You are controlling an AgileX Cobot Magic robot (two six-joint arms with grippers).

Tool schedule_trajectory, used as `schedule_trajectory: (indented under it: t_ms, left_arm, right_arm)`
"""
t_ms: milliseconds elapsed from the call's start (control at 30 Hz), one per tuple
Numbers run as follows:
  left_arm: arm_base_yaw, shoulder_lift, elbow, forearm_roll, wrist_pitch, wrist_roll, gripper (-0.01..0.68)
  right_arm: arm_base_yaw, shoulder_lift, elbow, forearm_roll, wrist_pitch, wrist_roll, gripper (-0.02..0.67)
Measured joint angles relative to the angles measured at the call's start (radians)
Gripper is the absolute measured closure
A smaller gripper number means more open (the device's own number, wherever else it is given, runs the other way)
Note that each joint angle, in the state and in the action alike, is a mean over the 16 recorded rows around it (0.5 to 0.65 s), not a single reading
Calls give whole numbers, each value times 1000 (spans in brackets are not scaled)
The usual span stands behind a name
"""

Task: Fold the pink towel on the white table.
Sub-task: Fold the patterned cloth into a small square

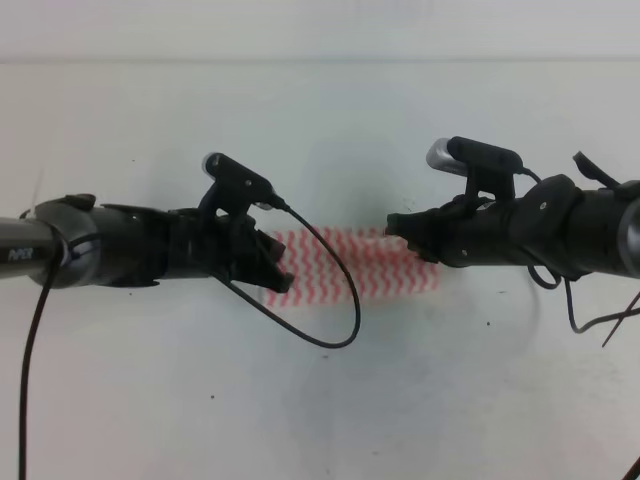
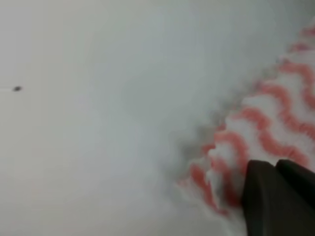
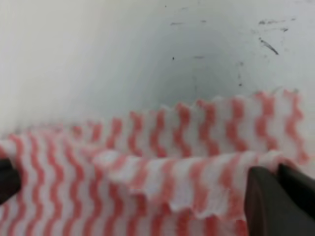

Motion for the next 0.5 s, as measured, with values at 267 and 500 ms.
schedule_trajectory:
  t_ms: [267,500]
  left_arm:
    - [1,8,-17,-1,7,1,661]
    - [1,3,-36,2,109,2,661]
  right_arm:
    - [0,0,0,-1,1,0,666]
    - [0,0,0,-2,-1,0,666]
